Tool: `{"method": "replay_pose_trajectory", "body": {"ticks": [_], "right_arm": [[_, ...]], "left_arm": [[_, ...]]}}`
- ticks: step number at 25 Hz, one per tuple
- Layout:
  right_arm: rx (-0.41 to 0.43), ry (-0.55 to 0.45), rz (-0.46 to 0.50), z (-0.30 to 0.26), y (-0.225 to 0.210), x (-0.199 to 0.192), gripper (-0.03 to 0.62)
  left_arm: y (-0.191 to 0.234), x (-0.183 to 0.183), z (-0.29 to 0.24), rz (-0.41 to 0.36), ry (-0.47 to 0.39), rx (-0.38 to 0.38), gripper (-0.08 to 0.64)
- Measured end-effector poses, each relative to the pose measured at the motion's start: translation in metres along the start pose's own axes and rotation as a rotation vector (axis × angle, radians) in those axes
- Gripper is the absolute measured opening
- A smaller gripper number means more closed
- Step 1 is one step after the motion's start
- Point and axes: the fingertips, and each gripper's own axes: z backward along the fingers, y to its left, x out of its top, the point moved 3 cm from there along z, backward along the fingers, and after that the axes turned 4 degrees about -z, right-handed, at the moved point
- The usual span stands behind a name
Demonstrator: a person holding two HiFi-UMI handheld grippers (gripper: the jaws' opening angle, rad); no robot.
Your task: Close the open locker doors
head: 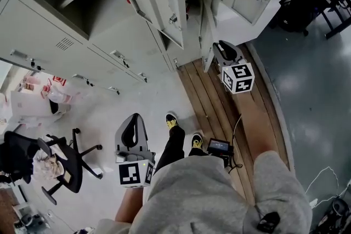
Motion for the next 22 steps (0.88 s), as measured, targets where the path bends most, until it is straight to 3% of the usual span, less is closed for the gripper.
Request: {"method": "replay_pose_trajectory", "body": {"ticks": [5,15,22], "right_arm": [[0.035,0.008,0.035,-0.016,0.027,0.001,0.086],[0.099,-0.020,-0.040,-0.042,0.063,0.016,0.087],[0.139,-0.001,-0.012,-0.055,0.092,0.024,0.097]], "left_arm": [[0.012,-0.006,0.011,0.010,0.008,0.040,0.011],[0.026,-0.010,0.011,0.015,0.020,0.062,0.011],[0.035,-0.012,0.006,0.015,0.031,0.071,0.011]]}}
